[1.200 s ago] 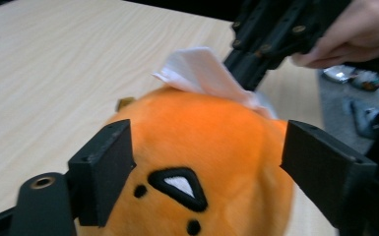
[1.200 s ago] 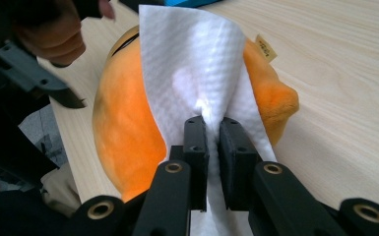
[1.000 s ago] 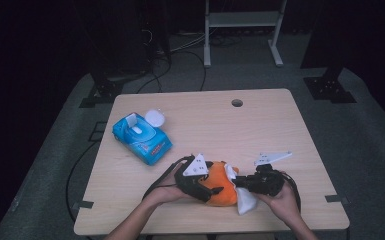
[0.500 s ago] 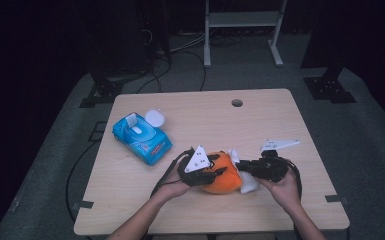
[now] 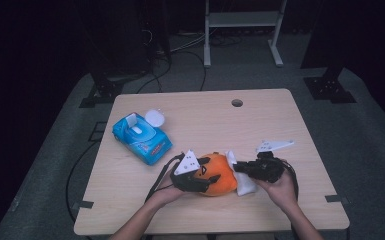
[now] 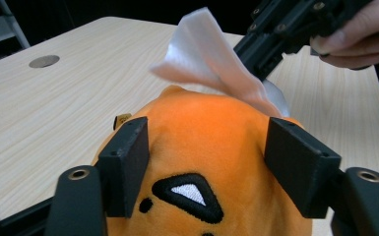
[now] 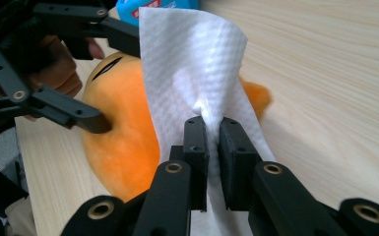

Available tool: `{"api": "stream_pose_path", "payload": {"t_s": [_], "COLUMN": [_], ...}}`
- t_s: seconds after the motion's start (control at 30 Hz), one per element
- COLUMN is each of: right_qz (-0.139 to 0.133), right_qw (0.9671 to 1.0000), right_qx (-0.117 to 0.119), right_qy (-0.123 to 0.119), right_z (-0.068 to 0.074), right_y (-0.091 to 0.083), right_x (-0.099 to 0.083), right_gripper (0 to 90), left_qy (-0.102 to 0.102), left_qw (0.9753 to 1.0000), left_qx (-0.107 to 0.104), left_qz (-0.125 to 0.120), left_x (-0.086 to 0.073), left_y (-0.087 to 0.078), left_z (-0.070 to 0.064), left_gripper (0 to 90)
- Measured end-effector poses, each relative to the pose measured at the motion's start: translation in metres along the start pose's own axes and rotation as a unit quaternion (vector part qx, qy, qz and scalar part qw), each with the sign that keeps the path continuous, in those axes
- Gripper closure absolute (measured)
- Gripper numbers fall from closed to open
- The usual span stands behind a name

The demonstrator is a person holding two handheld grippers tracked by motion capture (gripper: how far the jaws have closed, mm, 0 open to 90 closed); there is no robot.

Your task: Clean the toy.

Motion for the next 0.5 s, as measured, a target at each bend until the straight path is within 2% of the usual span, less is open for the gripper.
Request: {"api": "stream_pose_path", "payload": {"t_s": [0.23,0.37,0.5], "right_qz": [-0.010,-0.017,-0.011], "right_qw": [0.9994,0.9978,0.9947], "right_qx": [-0.030,-0.063,-0.098], "right_qy": [0.010,0.015,0.028], "right_z": [-0.024,-0.042,-0.064], "right_y": [-0.021,-0.037,-0.051], "right_x": [-0.002,-0.004,-0.008], "right_gripper": [82.0,82.0,81.9], "left_qy": [-0.007,-0.007,-0.017], "left_qw": [0.9999,0.9999,0.9998], "left_qx": [-0.011,-0.011,-0.006], "left_qz": [-0.006,-0.005,-0.011], "left_x": [0.005,0.007,0.007], "left_y": [-0.005,-0.010,-0.019], "left_z": [-0.001,-0.003,-0.001], "left_gripper": [26.3,22.8,21.2]}}
Point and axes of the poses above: each handheld gripper's, and its own axes: y roughly forward along the jaws, x roughly out of its top, z roughly to its left, the point moved 3 cm from there along y, roughly forward along the jaws, and after that the axes turned 12 degrees about -x, right-handed, at the moved point
